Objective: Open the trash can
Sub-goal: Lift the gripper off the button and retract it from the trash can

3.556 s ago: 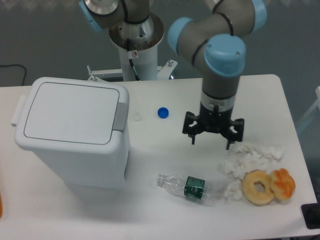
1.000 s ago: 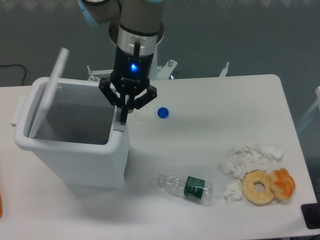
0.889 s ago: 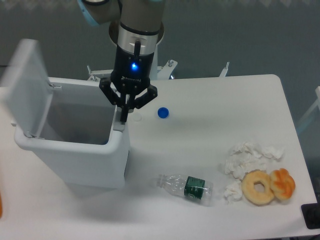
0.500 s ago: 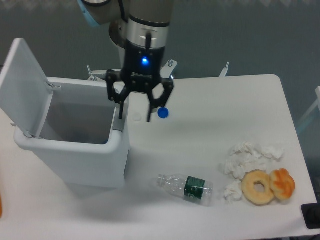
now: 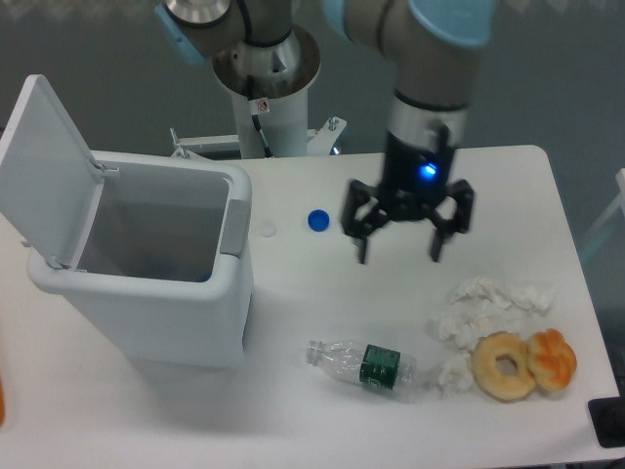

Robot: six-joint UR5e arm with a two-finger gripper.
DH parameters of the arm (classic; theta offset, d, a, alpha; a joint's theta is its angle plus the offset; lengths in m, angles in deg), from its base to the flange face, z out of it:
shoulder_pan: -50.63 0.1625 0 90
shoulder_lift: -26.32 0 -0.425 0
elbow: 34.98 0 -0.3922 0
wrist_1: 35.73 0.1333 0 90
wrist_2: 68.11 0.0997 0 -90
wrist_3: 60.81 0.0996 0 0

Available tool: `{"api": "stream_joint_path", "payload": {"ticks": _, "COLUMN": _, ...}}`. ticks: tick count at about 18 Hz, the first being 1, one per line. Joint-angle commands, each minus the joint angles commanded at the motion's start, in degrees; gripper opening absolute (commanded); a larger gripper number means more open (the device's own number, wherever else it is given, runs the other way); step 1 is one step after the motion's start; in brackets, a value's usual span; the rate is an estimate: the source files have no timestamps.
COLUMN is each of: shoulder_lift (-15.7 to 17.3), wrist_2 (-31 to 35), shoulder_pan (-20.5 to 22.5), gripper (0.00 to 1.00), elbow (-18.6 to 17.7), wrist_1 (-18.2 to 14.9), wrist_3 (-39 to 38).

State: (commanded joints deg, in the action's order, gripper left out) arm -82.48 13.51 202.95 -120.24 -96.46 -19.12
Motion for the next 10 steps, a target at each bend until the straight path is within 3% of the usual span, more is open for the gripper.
{"api": "stream_joint_path", "payload": {"ticks": 5, "shoulder_lift": -5.3, "wrist_2": 3.8, "shoulder_pan": 0.2, "gripper": 1.0, "elbow": 0.3, "wrist_1": 0.3, "wrist_3": 23.3}}
{"api": "stream_joint_path", "payload": {"ticks": 7, "shoulder_lift": -7.3, "wrist_2": 7.7, "shoulder_pan": 0.3, "gripper": 1.0, "elbow": 0.5, "wrist_1": 0.5, "wrist_3": 27.9}}
{"api": "stream_joint_path", "payload": {"ticks": 10, "shoulder_lift": -9.8, "wrist_2": 10.4, "shoulder_pan": 0.2, "gripper": 1.0, "elbow": 0.7, "wrist_1": 3.7, "wrist_3": 29.5}}
